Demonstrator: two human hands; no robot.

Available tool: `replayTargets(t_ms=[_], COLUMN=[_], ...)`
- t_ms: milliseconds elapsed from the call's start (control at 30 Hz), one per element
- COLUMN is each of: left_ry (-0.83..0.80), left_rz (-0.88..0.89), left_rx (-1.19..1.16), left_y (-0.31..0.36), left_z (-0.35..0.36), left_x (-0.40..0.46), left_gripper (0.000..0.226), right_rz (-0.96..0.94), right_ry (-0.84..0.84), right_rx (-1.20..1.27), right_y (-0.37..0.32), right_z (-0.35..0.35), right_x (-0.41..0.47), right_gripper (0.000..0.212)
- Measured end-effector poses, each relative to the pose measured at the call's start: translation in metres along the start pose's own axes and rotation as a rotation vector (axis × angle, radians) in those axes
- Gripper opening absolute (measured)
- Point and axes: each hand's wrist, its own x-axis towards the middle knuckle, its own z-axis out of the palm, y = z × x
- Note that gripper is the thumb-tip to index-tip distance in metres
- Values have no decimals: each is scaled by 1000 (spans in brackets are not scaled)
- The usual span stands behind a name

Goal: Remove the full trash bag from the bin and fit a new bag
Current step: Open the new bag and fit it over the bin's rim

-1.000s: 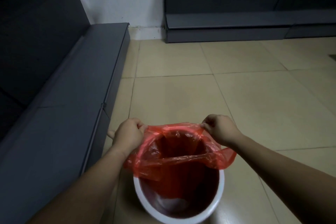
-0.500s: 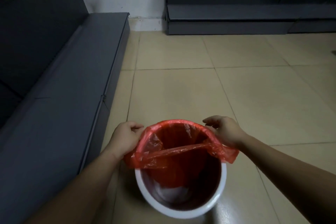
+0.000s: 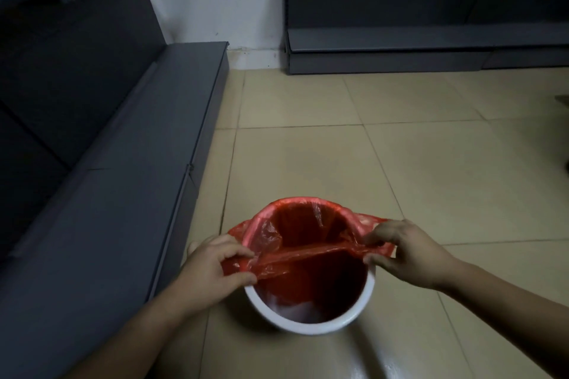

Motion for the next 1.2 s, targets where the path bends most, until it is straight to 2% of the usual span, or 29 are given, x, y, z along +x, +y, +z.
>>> replayTargets(t_ms=[100, 267, 533, 800, 1033, 1200], left_ry=[23, -9, 42, 39, -10, 12], left_rz=[53, 163, 259, 308, 302, 263], left_rx=[79, 118, 141, 183, 235, 225], left_y=[-4, -9, -24, -32, -37, -39], left_z=[2, 5, 30, 48, 47, 48], left_x=[-9, -32, -59, -67, -70, -73], left_gripper=[25, 7, 13, 11, 12, 16], right_rz=[-35, -98, -223, -324, -288, -175], right_ry=[14, -23, -89, -69, -109, -109], right_rx=[-25, -9, -11, -6, 52, 138], right_y=[3, -4, -7, -13, -14, -11], right_z=[5, 5, 22, 36, 38, 38], right_x=[-8, -36, -64, -64, -66, -71], right_gripper=[12, 16, 3, 12, 20, 27])
